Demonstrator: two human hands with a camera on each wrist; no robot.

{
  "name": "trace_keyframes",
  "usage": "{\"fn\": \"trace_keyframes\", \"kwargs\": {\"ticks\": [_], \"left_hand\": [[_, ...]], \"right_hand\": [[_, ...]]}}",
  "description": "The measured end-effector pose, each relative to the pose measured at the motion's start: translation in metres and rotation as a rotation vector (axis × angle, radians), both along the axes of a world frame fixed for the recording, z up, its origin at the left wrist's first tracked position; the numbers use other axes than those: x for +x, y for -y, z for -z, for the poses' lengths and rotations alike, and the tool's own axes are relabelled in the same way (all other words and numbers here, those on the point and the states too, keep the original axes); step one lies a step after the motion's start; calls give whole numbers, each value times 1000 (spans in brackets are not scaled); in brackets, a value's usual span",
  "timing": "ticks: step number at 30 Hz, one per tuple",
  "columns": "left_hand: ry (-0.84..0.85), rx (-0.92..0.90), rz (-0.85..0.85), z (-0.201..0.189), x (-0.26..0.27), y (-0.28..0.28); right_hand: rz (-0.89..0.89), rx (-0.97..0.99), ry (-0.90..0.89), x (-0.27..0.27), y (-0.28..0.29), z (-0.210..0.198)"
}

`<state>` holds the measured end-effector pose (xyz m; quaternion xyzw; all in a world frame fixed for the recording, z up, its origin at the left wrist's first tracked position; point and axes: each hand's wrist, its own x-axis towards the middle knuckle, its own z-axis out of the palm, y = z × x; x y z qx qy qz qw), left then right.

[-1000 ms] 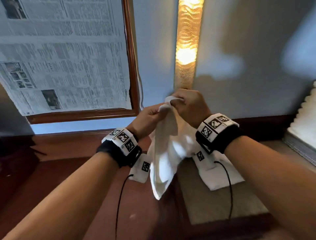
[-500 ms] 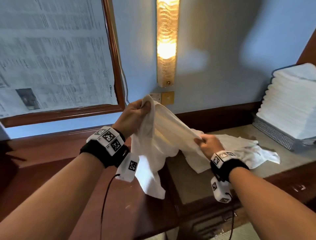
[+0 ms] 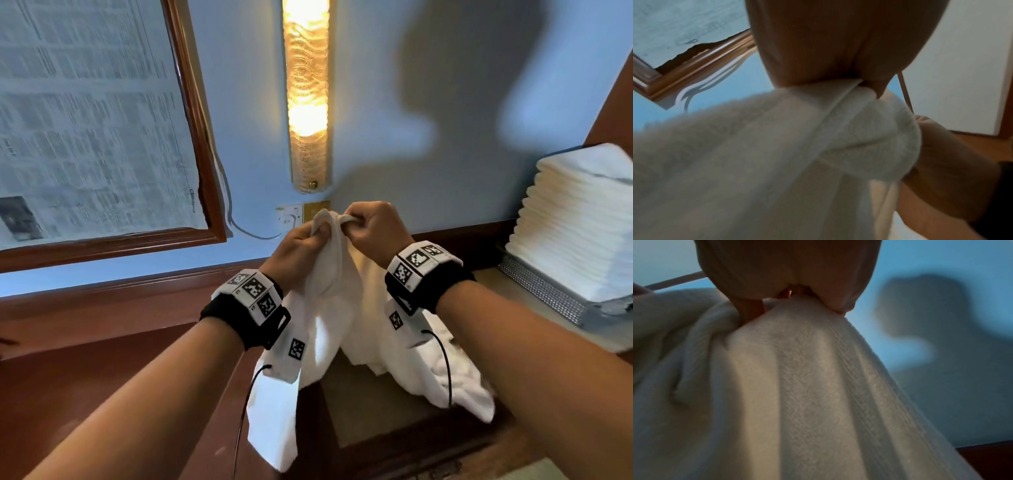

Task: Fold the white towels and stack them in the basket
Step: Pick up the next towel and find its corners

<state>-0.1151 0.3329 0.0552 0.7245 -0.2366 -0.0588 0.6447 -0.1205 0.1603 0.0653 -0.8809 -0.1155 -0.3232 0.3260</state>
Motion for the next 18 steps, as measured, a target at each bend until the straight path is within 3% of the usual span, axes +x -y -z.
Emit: {"fn": "trace_keyframes", "kwargs": {"ticks": [4, 8, 14, 18], "left_hand": [[50, 106, -6, 5, 11, 21], [156, 89, -83, 1, 19, 35], [75, -4, -210, -2, 33, 24], [-41, 19, -166, 16, 24, 28]], "right_hand": [[-26, 48, -110, -1, 28, 20], [-117, 74, -251, 0, 48, 55], [148, 192, -648, 13, 131, 142], [80, 284, -482, 29, 117, 126]]}}
